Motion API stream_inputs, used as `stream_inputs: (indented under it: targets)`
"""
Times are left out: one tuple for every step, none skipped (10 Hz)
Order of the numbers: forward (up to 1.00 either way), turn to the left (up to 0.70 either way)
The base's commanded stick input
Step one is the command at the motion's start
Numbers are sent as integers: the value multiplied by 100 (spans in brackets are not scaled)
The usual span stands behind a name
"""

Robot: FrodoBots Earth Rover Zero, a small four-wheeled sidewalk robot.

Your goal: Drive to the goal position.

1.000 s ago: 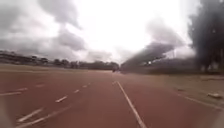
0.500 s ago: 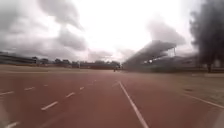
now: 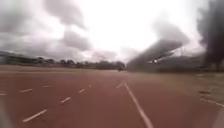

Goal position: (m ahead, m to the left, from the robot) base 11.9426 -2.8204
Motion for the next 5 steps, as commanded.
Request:
stream_inputs:
  targets:
    - [85,0]
    - [85,0]
    - [85,0]
    - [85,0]
    - [85,0]
